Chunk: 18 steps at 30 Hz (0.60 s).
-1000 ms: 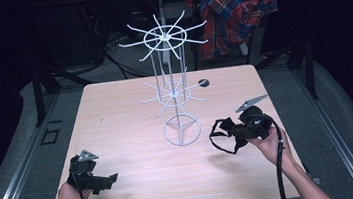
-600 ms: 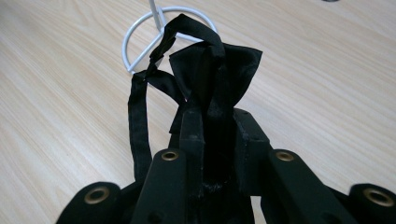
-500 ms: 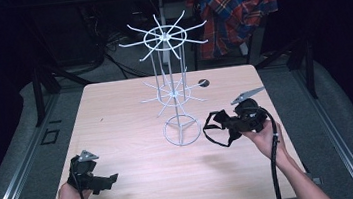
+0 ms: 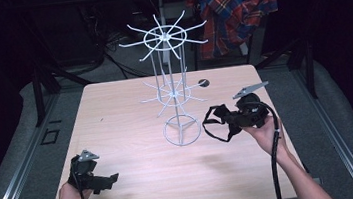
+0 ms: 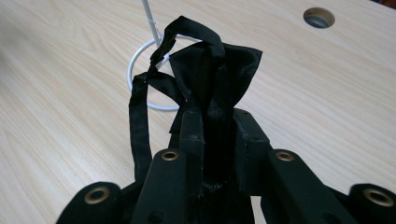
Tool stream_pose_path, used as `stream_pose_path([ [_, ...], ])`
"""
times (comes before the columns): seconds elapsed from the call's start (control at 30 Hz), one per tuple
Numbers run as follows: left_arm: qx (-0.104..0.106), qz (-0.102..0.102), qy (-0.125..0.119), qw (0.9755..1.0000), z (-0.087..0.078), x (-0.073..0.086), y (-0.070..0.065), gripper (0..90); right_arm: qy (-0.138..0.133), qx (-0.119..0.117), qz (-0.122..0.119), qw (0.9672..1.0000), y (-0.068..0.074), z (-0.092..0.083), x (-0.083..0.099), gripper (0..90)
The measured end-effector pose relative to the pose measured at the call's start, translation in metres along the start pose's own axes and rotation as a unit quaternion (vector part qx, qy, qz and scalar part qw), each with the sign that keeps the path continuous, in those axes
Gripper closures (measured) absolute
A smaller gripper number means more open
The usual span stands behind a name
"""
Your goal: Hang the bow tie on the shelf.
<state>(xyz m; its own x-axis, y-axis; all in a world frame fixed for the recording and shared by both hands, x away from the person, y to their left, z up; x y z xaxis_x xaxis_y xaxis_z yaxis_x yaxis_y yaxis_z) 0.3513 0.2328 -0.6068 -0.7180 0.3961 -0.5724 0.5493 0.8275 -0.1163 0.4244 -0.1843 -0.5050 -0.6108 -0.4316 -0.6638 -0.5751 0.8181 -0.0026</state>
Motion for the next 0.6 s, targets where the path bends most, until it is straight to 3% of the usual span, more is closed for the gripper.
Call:
stream_pose_path([
  [0.6, 0.007, 0.002, -0.004, 1.0, 0.001, -0.001, -0.001, 0.0, -0.045, -0.018, -0.003, 0.9988, 0.012, -0.018, -0.023, 76.0],
])
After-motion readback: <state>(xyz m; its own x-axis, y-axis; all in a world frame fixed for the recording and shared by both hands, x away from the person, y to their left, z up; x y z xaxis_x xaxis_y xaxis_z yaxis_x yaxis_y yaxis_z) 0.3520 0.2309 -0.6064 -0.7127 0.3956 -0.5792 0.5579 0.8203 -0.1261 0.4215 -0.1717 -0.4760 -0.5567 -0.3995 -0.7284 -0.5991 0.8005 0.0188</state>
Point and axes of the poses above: each handheld gripper's, and its own axes: z roughly forward along the jaws, x roughly out of its underside, y roughly to its left, the point moved 10 cm from there along z, roughly forward along the jaws, and after that the axes turned 4 degrees about x, right-handed, at the moved point
